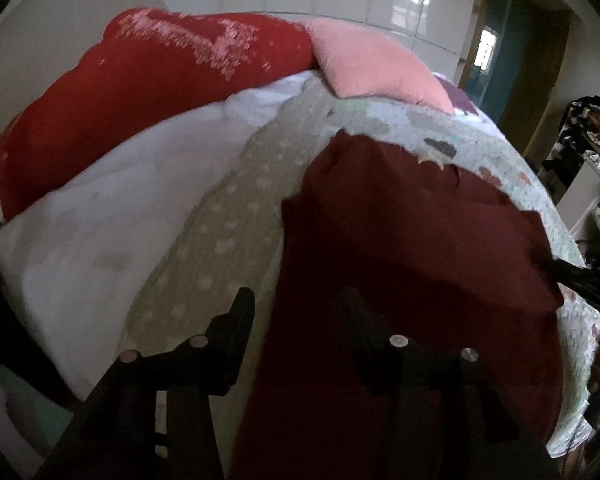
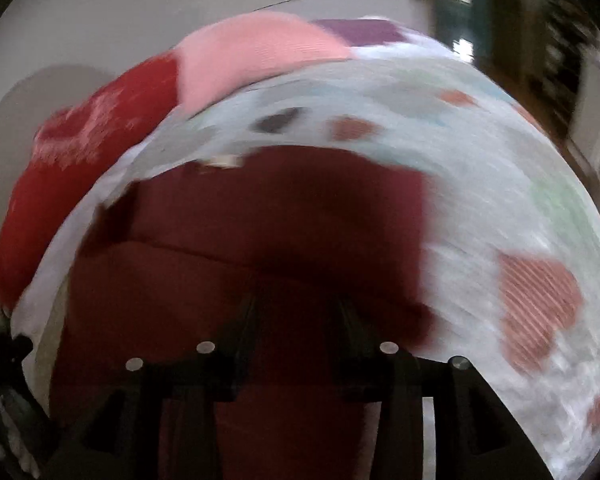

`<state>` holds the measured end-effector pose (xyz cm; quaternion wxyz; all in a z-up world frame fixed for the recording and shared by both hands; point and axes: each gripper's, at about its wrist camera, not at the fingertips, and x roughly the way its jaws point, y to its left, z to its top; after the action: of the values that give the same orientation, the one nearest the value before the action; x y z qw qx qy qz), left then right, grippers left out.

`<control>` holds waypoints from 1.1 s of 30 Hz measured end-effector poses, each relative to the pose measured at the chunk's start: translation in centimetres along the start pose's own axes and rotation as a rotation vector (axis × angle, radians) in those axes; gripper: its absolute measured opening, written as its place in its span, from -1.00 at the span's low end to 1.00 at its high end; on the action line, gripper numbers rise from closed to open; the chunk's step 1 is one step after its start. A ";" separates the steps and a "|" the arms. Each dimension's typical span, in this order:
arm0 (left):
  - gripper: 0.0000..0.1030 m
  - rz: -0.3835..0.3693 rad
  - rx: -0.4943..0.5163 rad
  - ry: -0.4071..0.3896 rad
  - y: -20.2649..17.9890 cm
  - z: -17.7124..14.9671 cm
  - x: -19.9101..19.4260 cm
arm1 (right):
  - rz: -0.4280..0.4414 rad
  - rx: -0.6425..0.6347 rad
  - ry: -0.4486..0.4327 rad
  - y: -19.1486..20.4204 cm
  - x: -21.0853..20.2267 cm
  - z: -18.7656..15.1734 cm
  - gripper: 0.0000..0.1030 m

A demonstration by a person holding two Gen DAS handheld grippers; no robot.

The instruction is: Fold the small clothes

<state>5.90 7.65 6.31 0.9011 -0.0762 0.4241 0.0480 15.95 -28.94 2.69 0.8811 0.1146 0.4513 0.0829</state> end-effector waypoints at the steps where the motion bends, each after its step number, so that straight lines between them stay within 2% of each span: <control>1: -0.13 0.007 -0.002 0.006 0.1 -0.4 -0.1 | 0.039 0.044 -0.018 -1.5 -1.1 -0.6 -0.25; 2: -0.13 0.021 -0.006 0.018 0.3 -0.8 0.1 | 0.048 0.086 -0.037 -2.8 -2.7 -1.4 -0.14; 3: -0.13 0.028 -0.011 0.026 0.5 -1.0 0.2 | 0.000 0.106 -0.055 -3.5 -3.9 -2.2 0.00; 4: -0.13 0.035 -0.017 0.032 0.6 -1.3 0.3 | -0.020 0.112 -0.069 -3.9 -4.7 -2.9 0.01; 7: -0.13 0.056 -0.030 0.063 1.4 -2.4 0.9 | 0.066 0.159 -0.055 -5.4 -6.7 -6.2 0.02; 9: -0.13 0.041 -0.060 0.099 2.2 -3.2 1.4 | 0.121 0.193 -0.023 -5.8 -7.0 -8.0 0.02; 11: -0.10 -0.008 -0.107 0.129 3.3 -3.8 1.9 | 0.179 0.215 0.011 -5.6 -6.9 -10.1 0.02; 13: -0.07 -0.048 -0.128 0.121 3.9 -4.2 1.7 | 0.233 0.229 0.031 -5.3 -6.7 -12.0 0.02; 16: 0.16 -0.139 -0.152 0.123 4.5 -4.7 1.3 | 0.287 0.227 0.034 -4.4 -7.0 -13.3 0.02; 20: 0.18 -0.219 -0.152 0.141 4.4 -5.8 1.0 | 0.376 0.259 0.064 -4.1 -6.6 -14.3 0.02; 22: 0.18 -0.279 -0.163 0.164 4.1 -6.6 0.9 | 0.393 0.262 0.062 -3.8 -6.4 -14.7 0.03; 23: 0.15 -0.294 -0.154 0.164 3.9 -7.1 0.6 | 0.404 0.264 0.062 -3.6 -6.3 -15.0 0.03; 24: -0.01 -0.295 -0.145 0.163 3.8 -7.5 0.4 | 0.411 0.267 0.060 -3.5 -6.3 -15.1 0.03; 27: -0.31 -0.305 -0.160 0.175 4.3 -8.1 0.2 | 0.444 0.259 0.078 -3.2 -6.3 -15.6 0.03; 33: -0.33 -0.417 -0.251 0.207 5.8 -9.7 0.4 | 0.533 0.224 0.165 -2.2 -6.0 -17.5 0.02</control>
<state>-2.07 11.61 -0.71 0.8269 -0.2774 0.4800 -0.0945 -1.72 -30.29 -3.17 0.7705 0.3182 0.4818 0.2701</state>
